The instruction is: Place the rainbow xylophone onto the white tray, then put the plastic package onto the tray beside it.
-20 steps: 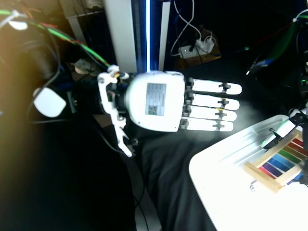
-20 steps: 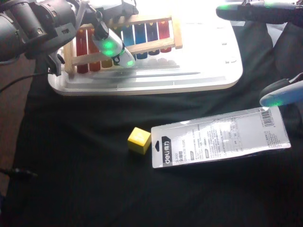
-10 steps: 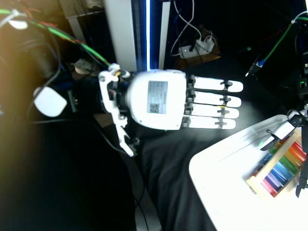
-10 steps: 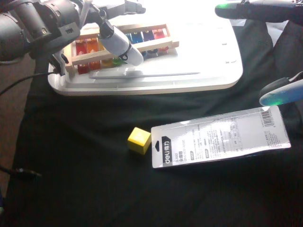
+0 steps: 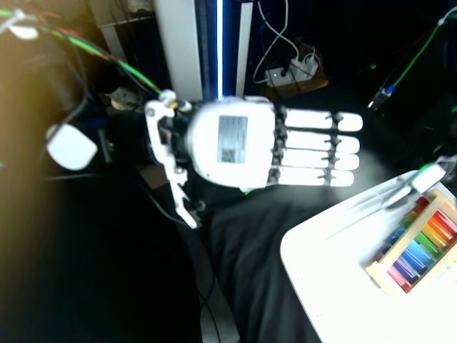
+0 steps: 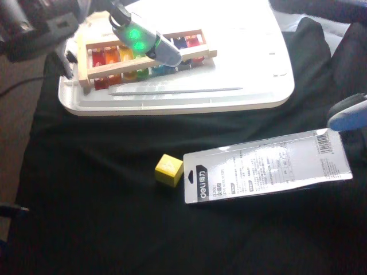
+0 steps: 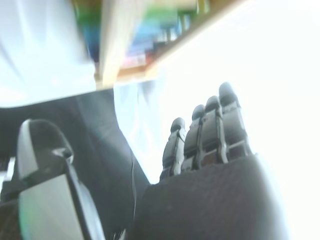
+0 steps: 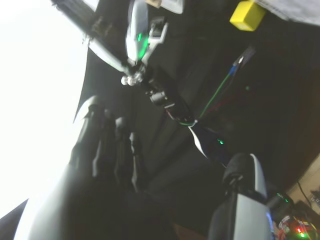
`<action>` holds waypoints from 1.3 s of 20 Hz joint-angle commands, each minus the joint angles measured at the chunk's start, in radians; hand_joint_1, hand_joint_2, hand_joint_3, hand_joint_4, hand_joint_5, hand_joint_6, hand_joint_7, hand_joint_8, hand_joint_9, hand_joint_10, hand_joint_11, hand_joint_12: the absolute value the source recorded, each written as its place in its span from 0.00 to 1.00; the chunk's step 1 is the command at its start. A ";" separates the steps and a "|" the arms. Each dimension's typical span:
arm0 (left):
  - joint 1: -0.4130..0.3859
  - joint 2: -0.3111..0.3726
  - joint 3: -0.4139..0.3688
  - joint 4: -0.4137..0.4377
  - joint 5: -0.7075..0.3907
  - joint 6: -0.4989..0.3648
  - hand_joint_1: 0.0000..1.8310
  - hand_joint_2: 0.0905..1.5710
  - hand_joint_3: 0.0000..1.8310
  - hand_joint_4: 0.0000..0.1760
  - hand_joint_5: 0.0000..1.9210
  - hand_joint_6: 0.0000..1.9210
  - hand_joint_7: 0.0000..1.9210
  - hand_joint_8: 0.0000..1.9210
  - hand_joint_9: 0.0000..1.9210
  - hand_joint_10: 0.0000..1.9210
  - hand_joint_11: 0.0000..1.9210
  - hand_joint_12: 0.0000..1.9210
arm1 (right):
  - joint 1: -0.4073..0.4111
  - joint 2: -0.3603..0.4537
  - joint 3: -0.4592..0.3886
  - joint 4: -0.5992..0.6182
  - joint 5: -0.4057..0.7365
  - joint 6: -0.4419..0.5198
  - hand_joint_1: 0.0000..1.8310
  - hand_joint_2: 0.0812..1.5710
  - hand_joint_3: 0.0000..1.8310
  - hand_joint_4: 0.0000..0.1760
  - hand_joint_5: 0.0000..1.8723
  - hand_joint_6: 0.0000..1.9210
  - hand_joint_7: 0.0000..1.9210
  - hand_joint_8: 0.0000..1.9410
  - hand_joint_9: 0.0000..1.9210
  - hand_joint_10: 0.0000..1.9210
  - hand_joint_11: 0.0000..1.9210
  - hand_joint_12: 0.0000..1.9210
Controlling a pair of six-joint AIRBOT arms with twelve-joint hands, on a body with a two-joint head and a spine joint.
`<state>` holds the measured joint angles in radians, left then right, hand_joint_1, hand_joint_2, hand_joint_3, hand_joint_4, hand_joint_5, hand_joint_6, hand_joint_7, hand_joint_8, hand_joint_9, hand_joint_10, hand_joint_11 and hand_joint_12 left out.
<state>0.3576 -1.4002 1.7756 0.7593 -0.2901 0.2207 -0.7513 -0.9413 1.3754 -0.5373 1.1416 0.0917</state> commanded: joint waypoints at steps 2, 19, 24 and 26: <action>-0.031 0.044 -0.059 0.031 -0.125 -0.002 0.40 0.44 0.00 0.39 0.00 0.00 0.00 0.00 0.00 0.00 0.01 0.01 | 0.016 0.021 -0.013 0.044 0.067 0.010 0.38 0.49 0.00 0.30 0.01 0.00 0.07 0.00 0.06 0.00 0.10 0.00; -0.059 0.334 -0.368 0.280 -0.124 -0.002 0.46 0.44 0.00 0.57 0.00 0.00 0.03 0.00 0.03 0.00 0.06 0.03 | 0.151 0.012 -0.023 -0.523 -0.243 0.320 0.35 0.40 0.00 0.00 0.00 0.00 0.00 0.00 0.00 0.00 0.00 0.00; -0.018 0.335 -0.367 0.229 -0.142 -0.002 0.41 0.43 0.00 0.18 0.00 0.00 0.04 0.01 0.05 0.01 0.07 0.04 | 0.151 -0.002 -0.013 -0.605 -0.283 0.359 0.34 0.41 0.00 0.00 0.00 0.00 0.01 0.00 0.02 0.01 0.08 0.04; -0.010 0.335 -0.367 0.228 -0.142 -0.002 0.38 0.43 0.00 0.17 0.00 0.00 0.03 0.00 0.04 0.00 0.07 0.04 | 0.151 -0.021 0.003 -0.632 -0.286 0.387 0.32 0.39 0.00 0.00 0.00 0.00 0.02 0.00 0.03 0.01 0.08 0.04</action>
<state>0.3569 -1.0683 1.4071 1.0206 -0.3737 0.2180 -0.6132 -0.9619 1.3811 -1.2404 0.8032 0.4747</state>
